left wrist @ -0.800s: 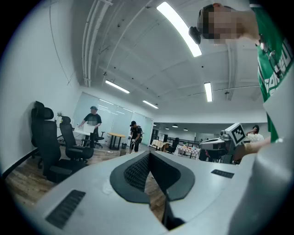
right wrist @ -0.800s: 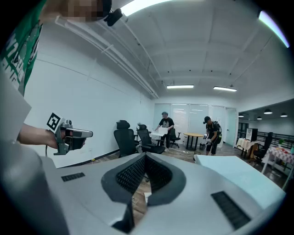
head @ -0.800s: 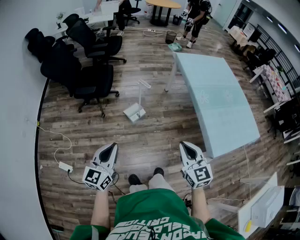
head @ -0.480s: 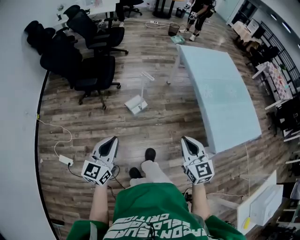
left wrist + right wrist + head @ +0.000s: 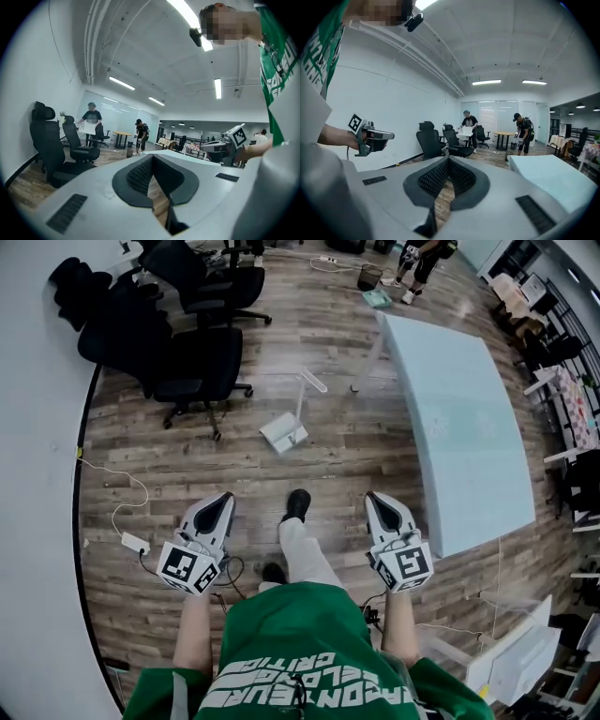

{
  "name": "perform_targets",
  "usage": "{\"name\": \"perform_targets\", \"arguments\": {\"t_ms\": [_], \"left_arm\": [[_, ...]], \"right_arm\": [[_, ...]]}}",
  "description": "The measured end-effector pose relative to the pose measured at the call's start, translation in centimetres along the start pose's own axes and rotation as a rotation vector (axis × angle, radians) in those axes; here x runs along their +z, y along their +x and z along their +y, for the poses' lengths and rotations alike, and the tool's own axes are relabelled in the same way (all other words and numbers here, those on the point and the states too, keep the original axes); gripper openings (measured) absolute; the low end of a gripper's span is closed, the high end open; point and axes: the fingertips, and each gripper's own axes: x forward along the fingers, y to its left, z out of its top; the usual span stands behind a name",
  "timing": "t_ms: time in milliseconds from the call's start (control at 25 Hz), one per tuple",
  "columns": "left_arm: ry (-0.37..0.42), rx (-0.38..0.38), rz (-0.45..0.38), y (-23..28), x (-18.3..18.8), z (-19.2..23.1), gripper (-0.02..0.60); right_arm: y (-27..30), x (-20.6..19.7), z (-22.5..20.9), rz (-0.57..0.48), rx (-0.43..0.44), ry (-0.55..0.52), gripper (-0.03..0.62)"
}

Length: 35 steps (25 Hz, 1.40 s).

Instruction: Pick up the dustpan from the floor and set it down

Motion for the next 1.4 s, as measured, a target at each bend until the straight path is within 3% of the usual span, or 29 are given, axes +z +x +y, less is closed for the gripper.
{"name": "perform_targets", "arguments": {"t_ms": [560,800,1120,1400], "left_arm": [[-0.017,0.063,0.057,15.3,2.1,12.5,0.002],[-0.009,0.080,0.085,20.9,2.6,15.4,0.002],[-0.033,0.103,0.097,24.4,2.7,18.3,0.002],[-0.061,0.049,0.109,27.9,1.9,22.5,0.002]], "right_arm": [[18.9,2.8,-13.4,0.048,0.047,-0.032,0.006],[24.7,1.4,-17.7,0.087,0.061,-0.012,0.006],[30.9,0.2,-18.5,0.142,0.112,0.008,0.006],[35.6,-0.4,-18.1,0.180,0.098,0.008,0.006]]}}
